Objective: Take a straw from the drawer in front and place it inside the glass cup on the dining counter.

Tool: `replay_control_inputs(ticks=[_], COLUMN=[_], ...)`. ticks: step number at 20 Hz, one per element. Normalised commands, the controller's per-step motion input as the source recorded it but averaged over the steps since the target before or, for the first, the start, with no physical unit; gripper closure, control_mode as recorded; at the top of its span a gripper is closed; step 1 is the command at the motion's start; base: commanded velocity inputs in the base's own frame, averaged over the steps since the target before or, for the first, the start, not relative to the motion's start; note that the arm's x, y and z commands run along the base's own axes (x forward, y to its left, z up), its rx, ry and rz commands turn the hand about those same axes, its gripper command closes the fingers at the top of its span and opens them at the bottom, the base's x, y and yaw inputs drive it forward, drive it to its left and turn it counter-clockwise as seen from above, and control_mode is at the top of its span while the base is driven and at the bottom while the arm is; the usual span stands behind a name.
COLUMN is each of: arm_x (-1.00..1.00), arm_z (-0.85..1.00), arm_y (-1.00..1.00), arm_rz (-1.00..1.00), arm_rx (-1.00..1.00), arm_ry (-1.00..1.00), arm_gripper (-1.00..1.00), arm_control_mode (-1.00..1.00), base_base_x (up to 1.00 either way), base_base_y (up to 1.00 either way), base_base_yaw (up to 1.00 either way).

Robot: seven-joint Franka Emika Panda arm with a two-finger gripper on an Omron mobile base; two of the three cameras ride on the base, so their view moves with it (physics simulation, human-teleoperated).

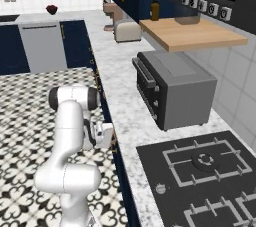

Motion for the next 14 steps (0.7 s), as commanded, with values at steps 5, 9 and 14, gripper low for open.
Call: replay_control_inputs(ticks=[5, 9, 14], arm_x=[0.33, 0.0, -0.27], arm_z=[-0.21, -0.06, 0.0], arm_y=[-0.09, 0.03, 0.54], arm_rz=[0.1, 0.02, 0.0], arm_rx=[0.0, 0.0, 0.0], arm_ry=[0.03, 0.01, 0.0], arm_gripper=[1.0, 1.0, 1.0], arm_control_mode=[-1.0, -1.0, -1.0], base_base_x=[0.0, 0.0, 0.0], base_base_y=[0.0, 0.0, 0.0], base_base_yaw=[0.0, 0.0, 0.0])
